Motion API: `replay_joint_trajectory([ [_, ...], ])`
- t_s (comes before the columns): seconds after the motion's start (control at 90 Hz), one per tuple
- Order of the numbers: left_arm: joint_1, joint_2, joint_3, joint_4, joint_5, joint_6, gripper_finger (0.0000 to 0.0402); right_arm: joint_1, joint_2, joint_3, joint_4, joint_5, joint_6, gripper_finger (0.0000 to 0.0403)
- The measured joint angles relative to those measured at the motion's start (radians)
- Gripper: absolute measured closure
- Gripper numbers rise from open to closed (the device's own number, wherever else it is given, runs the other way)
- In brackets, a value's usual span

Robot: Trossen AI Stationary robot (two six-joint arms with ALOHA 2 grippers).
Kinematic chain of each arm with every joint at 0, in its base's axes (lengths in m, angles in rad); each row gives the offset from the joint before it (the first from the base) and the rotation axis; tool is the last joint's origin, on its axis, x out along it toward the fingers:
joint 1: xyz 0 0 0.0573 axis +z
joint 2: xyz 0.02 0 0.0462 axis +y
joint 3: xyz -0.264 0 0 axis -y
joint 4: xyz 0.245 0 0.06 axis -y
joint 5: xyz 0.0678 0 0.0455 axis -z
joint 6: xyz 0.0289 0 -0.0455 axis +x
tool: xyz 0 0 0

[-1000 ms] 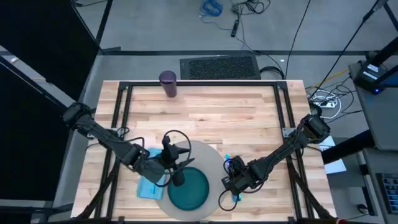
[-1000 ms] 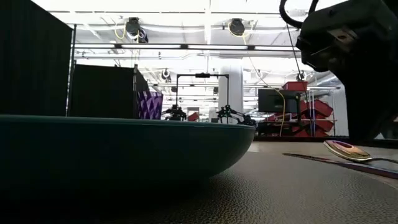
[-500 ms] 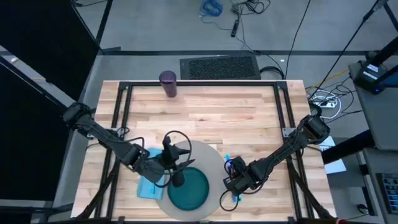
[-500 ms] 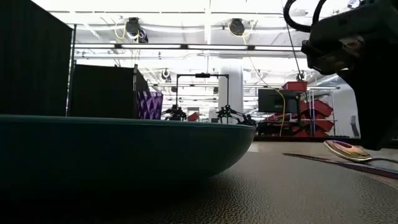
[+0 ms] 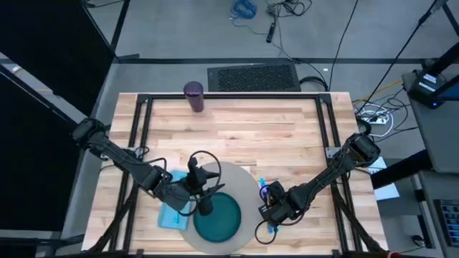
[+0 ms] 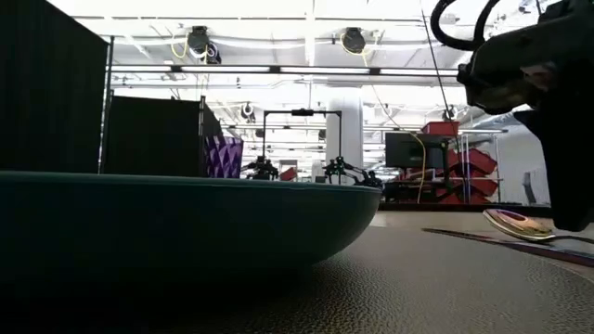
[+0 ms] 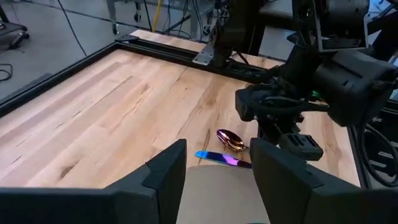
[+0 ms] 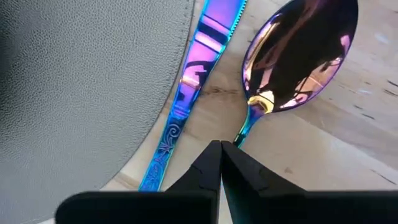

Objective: Set table place
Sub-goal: Put the blue spoon to the right of the blue table knife, then adjust the gray placemat

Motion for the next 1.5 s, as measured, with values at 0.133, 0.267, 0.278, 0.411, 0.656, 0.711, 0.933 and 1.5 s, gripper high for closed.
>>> replay_joint_trajectory([
  [0.133, 0.0, 0.0, 0.0, 0.0, 0.0, 0.0, 0.024, 0.004, 0.0, 0.0, 0.006, 0.001, 0.0, 0.0403],
  [0.267, 0.0, 0.0, 0.0, 0.0, 0.0, 0.0, 0.024, 0.004, 0.001, 0.0, 0.014, 0.002, 0.0, 0.0403],
  [0.278, 0.0, 0.0, 0.0, 0.0, 0.0, 0.0, 0.024, 0.004, 0.002, 0.0, 0.014, 0.002, 0.0, 0.0403],
  [0.411, 0.0, 0.0, 0.0, 0.0, 0.0, 0.024, 0.024, 0.004, 0.01, 0.0, 0.014, 0.001, 0.0, 0.0403],
  [0.656, -0.002, 0.0, 0.0, 0.0, 0.0, 0.027, 0.024, 0.004, 0.017, 0.0, -0.001, -0.009, -0.001, 0.0403],
  [0.711, -0.002, 0.0, 0.0, -0.001, 0.0, 0.027, 0.024, 0.004, 0.017, 0.0, -0.003, -0.01, -0.002, 0.0403],
  [0.933, -0.002, 0.0, 0.0, 0.0, 0.0, 0.026, 0.024, 0.008, 0.016, 0.0, -0.032, -0.026, 0.005, 0.0403],
  [1.5, -0.007, 0.0, 0.0, 0.0, 0.0, 0.025, 0.024, 0.007, 0.012, 0.183, -0.41, 0.055, -0.005, 0.0403],
])
